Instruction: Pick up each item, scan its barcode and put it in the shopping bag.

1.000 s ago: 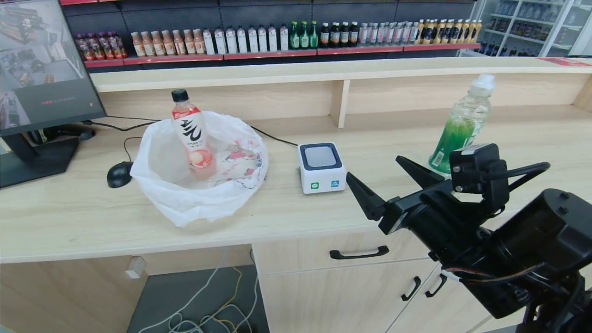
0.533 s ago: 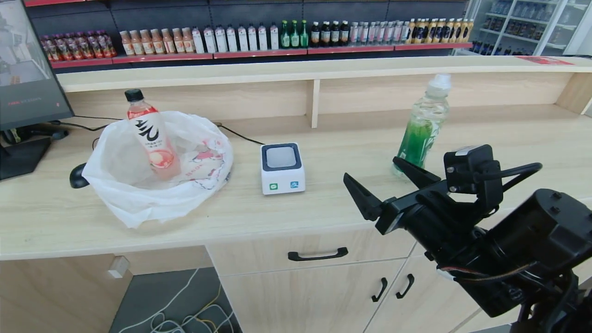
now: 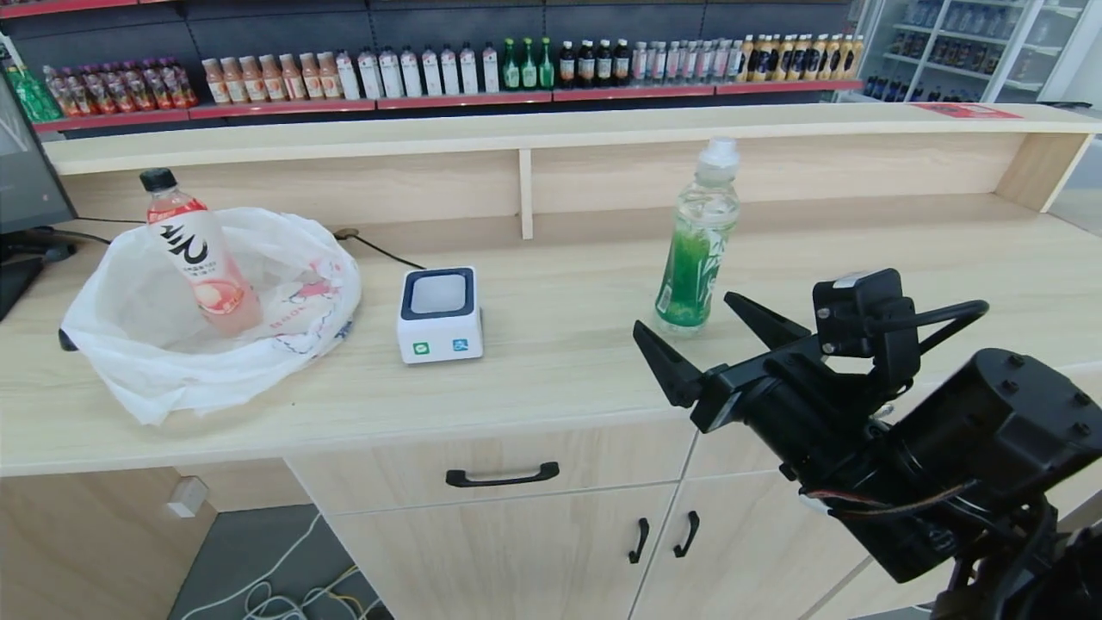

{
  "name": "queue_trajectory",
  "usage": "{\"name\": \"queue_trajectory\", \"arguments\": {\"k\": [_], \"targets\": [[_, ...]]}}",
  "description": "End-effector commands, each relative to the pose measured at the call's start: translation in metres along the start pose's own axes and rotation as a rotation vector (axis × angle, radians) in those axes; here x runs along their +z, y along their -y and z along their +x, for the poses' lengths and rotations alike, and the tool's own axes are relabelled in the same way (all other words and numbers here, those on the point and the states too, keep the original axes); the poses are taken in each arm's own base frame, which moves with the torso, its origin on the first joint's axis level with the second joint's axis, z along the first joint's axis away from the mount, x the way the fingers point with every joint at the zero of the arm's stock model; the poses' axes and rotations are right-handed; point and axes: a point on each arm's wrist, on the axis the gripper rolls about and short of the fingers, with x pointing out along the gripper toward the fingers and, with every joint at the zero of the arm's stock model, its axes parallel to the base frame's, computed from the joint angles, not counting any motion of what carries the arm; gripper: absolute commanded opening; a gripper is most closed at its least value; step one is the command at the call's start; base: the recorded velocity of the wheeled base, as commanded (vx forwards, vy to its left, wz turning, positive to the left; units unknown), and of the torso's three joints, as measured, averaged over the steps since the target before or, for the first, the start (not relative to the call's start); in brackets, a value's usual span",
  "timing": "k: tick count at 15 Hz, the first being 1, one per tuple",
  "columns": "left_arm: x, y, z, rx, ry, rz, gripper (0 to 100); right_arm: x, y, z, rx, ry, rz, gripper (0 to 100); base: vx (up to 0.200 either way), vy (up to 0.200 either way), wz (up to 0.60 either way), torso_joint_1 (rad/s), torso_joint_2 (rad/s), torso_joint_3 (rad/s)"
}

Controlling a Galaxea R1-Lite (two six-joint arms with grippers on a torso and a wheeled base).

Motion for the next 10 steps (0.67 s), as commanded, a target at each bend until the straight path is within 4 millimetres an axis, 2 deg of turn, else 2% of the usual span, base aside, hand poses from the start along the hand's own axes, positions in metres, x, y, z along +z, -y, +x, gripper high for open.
{"name": "queue_trajectory", "arguments": {"k": [1, 5, 8, 10], "targets": [[0.0, 0.0, 0.0, 0.001, 0.001, -0.001, 100, -0.003, 0.0, 0.001, -0.001, -0.009, -0.003, 100, 0.0, 0.0, 0.0, 0.0, 0.0, 0.0], [0.0, 0.0, 0.0, 0.001, 0.001, 0.002, 100, -0.005, 0.003, 0.002, -0.012, -0.015, -0.007, 100, 0.0, 0.0, 0.0, 0.0, 0.0, 0.0], [0.0, 0.0, 0.0, 0.001, 0.001, 0.004, 100, -0.005, 0.031, 0.013, -0.104, 0.001, -0.031, 100, 0.0, 0.0, 0.0, 0.0, 0.0, 0.0], [0.0, 0.0, 0.0, 0.001, 0.001, 0.004, 100, -0.012, 0.043, 0.018, -0.144, -0.013, -0.044, 100, 0.0, 0.0, 0.0, 0.0, 0.0, 0.0]]}}
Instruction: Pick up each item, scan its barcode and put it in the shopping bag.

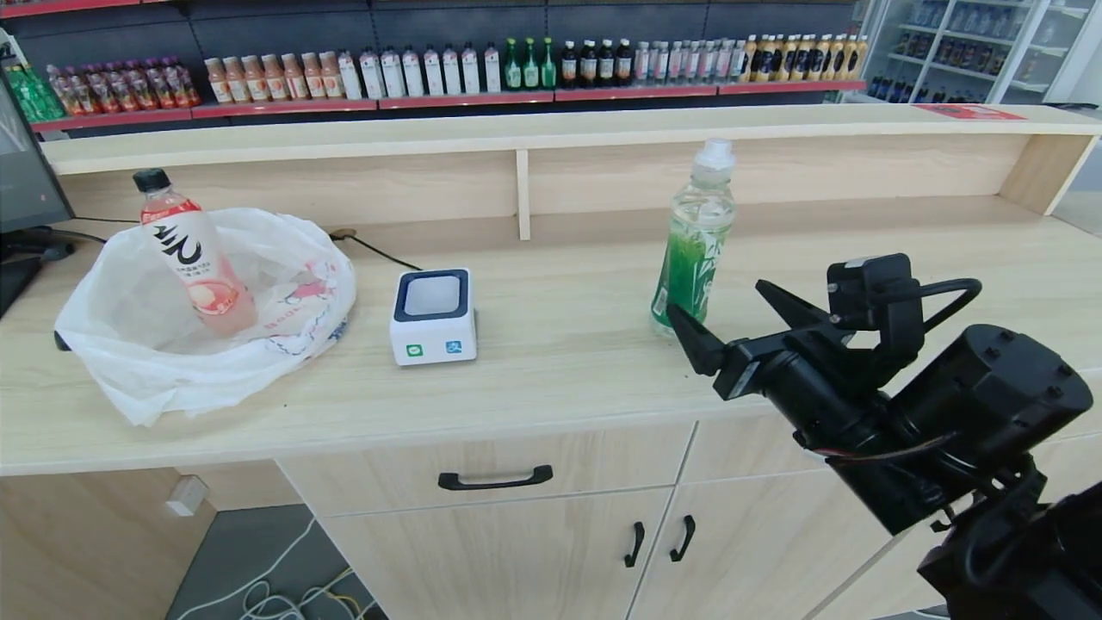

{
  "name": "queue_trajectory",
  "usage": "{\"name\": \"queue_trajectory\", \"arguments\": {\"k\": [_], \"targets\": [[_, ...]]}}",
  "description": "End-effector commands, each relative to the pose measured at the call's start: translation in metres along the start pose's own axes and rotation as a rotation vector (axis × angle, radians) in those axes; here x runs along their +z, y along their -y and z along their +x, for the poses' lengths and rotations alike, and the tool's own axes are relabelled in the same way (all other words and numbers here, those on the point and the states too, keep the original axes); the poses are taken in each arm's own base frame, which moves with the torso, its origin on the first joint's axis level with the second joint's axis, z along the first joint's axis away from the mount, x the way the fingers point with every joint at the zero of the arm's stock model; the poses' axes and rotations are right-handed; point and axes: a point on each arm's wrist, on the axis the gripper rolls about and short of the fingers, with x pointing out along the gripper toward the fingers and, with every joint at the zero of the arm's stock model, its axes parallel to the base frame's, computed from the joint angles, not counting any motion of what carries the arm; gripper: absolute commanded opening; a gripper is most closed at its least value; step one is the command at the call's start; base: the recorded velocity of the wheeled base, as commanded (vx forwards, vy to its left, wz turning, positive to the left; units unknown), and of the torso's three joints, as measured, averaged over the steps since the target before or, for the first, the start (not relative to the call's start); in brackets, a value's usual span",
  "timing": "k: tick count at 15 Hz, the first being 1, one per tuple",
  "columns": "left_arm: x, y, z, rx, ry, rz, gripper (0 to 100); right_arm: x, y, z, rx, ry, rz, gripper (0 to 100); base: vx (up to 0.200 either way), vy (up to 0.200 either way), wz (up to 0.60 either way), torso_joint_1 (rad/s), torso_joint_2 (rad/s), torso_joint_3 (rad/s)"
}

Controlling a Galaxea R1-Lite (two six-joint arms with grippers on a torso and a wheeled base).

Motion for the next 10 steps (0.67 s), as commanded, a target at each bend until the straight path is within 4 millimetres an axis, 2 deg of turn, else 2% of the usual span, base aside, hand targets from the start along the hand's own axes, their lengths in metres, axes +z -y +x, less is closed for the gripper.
{"name": "queue_trajectory", "arguments": {"k": [1, 7, 10], "targets": [[0.0, 0.0, 0.0, 0.001, 0.0, -0.001, 100, -0.009, 0.01, 0.008, -0.036, -0.015, -0.014, 100, 0.0, 0.0, 0.0, 0.0, 0.0, 0.0], [0.0, 0.0, 0.0, -0.001, 0.0, -0.001, 100, -0.013, 0.013, 0.046, -0.078, 0.011, -0.019, 100, 0.0, 0.0, 0.0, 0.0, 0.0, 0.0], [0.0, 0.0, 0.0, 0.001, 0.0, -0.001, 100, -0.019, 0.027, 0.053, -0.116, -0.04, -0.039, 100, 0.0, 0.0, 0.0, 0.0, 0.0, 0.0]]}}
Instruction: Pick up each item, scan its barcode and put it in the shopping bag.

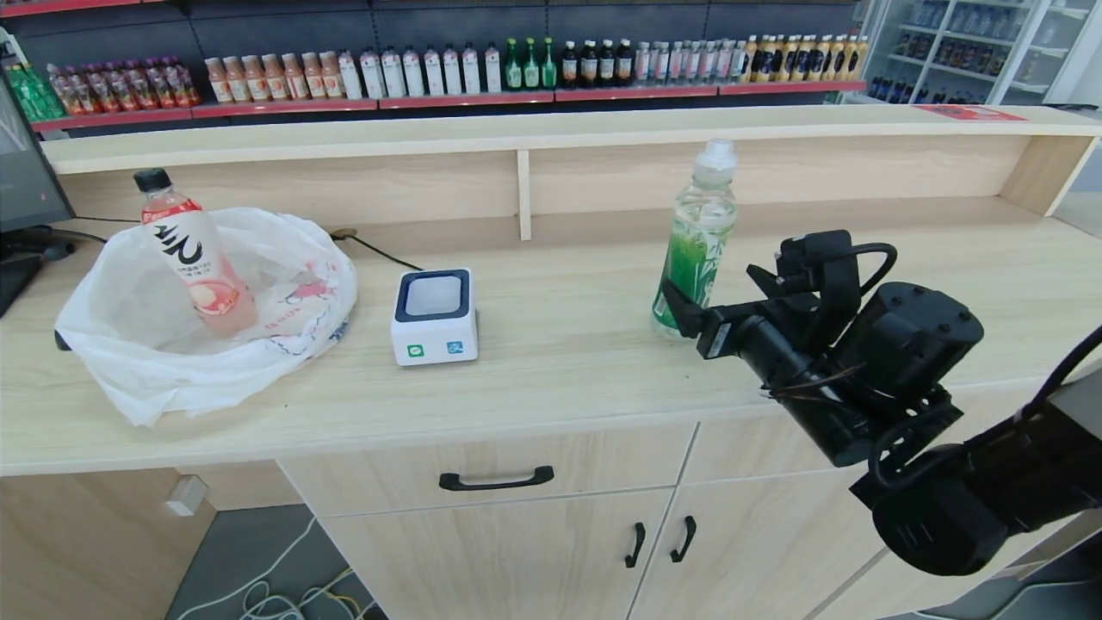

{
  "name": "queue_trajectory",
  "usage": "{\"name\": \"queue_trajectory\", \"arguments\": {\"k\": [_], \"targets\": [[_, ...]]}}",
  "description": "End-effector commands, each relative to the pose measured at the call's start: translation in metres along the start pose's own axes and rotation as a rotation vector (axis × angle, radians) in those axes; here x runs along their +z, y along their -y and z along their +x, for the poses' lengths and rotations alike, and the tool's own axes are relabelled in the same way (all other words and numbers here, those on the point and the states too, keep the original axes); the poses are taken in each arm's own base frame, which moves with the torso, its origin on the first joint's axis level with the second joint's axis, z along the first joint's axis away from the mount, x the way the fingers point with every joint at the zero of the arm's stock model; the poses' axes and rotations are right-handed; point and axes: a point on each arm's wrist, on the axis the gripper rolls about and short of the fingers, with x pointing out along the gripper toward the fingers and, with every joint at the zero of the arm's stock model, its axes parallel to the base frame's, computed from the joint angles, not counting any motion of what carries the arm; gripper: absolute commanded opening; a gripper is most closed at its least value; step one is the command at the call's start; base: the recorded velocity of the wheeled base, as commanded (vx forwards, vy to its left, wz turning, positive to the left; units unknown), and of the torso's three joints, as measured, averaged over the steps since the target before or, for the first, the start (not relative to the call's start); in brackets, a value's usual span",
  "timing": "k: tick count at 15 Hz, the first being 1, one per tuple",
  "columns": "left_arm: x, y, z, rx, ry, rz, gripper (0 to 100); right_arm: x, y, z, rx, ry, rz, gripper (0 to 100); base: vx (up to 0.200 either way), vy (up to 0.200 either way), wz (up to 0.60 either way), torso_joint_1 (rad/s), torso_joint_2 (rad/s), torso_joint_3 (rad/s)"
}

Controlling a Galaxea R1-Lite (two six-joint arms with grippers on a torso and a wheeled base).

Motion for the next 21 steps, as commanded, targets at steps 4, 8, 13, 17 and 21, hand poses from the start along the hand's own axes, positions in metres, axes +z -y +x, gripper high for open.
{"name": "queue_trajectory", "arguments": {"k": [4, 8, 13, 17, 21], "targets": [[0.0, 0.0, 0.0, -0.001, 0.0, -0.001, 100, -0.01, 0.006, 0.019, -0.018, -0.001, -0.008, 100, 0.0, 0.0, 0.0, 0.0, 0.0, 0.0], [0.0, 0.0, 0.0, 0.001, 0.0, -0.001, 100, -0.019, 0.003, 0.025, -0.01, -0.03, -0.011, 100, 0.0, 0.0, 0.0, 0.0, 0.0, 0.0], [0.0, 0.0, 0.0, -0.001, 0.0, -0.001, 100, -0.03, -0.001, 0.044, -0.02, -0.017, -0.006, 100, 0.0, 0.0, 0.0, 0.0, 0.0, 0.0], [0.0, 0.0, 0.0, 0.001, 0.0, -0.001, 100, -0.024, -0.004, 0.066, -0.033, -0.001, -0.006, 100, 0.0, 0.0, 0.0, 0.0, 0.0, 0.0], [0.0, 0.0, 0.0, 0.001, 0.0, -0.001, 100, -0.015, 0.005, 0.083, -0.08, -0.001, -0.011, 100, 0.0, 0.0, 0.0, 0.0, 0.0, 0.0]]}}
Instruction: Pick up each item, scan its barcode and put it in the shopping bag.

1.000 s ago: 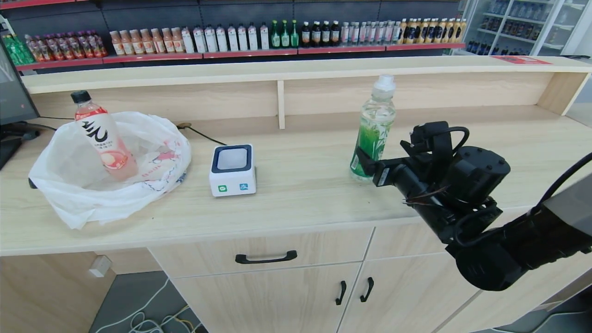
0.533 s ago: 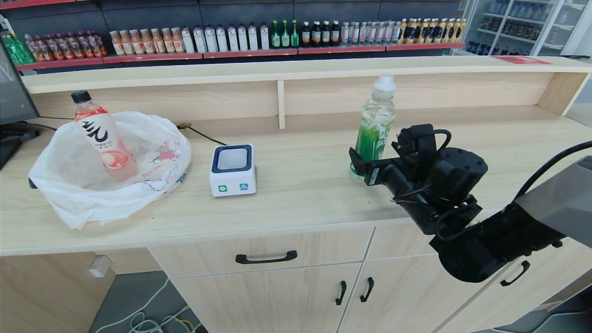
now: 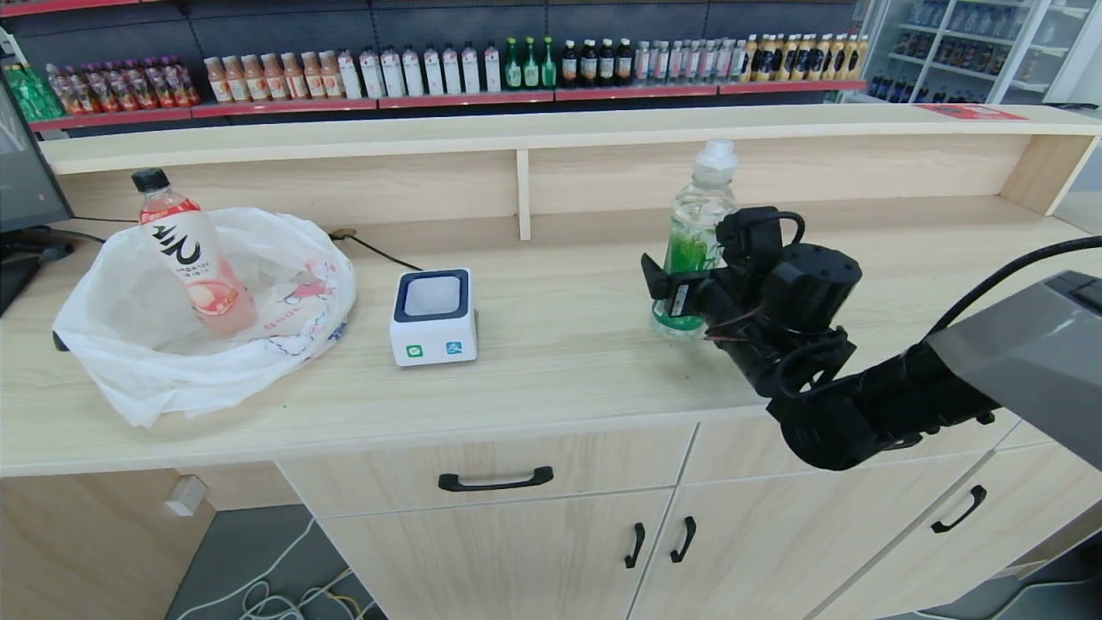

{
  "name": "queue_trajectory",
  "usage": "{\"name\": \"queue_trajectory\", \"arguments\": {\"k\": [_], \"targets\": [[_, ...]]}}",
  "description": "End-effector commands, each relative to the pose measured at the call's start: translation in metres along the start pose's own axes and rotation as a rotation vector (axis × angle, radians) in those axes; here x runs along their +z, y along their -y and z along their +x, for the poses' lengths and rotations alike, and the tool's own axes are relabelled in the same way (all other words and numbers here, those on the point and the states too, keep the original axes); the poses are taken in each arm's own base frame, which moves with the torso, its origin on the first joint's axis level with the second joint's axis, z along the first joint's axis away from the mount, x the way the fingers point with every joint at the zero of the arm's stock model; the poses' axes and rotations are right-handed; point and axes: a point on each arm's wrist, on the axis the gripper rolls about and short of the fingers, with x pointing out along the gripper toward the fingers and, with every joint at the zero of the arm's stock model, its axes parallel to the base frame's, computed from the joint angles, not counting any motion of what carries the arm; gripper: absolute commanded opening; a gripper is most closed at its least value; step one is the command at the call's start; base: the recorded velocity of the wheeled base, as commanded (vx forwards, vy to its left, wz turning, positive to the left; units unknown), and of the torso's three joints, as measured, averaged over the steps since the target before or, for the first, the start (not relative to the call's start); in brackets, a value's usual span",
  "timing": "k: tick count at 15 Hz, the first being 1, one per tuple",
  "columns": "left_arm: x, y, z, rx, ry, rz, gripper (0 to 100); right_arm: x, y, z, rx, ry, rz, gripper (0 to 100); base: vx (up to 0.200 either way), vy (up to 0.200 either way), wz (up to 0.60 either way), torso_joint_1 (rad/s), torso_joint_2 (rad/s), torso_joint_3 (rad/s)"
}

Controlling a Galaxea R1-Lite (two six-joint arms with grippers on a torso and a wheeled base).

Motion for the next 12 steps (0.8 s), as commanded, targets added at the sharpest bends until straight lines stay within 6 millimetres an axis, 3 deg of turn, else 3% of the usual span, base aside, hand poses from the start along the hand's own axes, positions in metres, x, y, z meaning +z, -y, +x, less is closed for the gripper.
{"name": "queue_trajectory", "arguments": {"k": [1, 12], "targets": [[0.0, 0.0, 0.0, 0.001, 0.0, 0.0, 100, 0.004, 0.001, 0.004, -0.006, 0.016, 0.003, 100, 0.0, 0.0, 0.0, 0.0, 0.0, 0.0], [0.0, 0.0, 0.0, 0.001, 0.0, 0.0, 100, 0.022, 0.001, 0.011, -0.031, 0.063, 0.016, 100, 0.0, 0.0, 0.0, 0.0, 0.0, 0.0]]}}
